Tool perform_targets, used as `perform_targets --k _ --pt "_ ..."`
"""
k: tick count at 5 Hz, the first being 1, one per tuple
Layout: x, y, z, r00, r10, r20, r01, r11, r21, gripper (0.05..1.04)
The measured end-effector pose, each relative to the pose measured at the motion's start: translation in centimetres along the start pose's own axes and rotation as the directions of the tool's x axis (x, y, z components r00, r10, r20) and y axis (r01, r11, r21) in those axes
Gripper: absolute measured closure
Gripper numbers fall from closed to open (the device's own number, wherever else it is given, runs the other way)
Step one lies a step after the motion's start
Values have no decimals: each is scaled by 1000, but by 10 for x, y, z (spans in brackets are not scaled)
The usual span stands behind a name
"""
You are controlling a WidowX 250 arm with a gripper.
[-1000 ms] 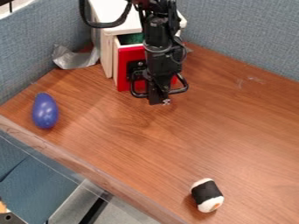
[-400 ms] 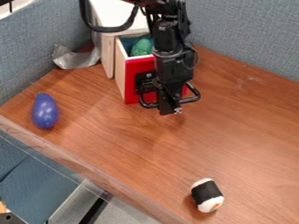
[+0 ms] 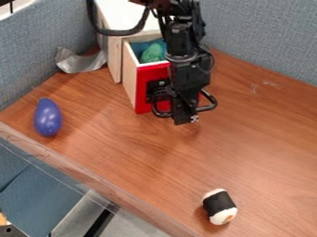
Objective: Open the drawer
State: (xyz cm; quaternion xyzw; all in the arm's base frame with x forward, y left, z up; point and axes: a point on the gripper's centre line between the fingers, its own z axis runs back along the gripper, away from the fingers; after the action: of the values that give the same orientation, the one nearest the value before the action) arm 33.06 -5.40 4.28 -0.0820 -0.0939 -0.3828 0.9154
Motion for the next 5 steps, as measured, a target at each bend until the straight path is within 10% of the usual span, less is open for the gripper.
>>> perform_targets --k 5 --pt "0 -20 1 1000 5 31 -4 999 -51 959"
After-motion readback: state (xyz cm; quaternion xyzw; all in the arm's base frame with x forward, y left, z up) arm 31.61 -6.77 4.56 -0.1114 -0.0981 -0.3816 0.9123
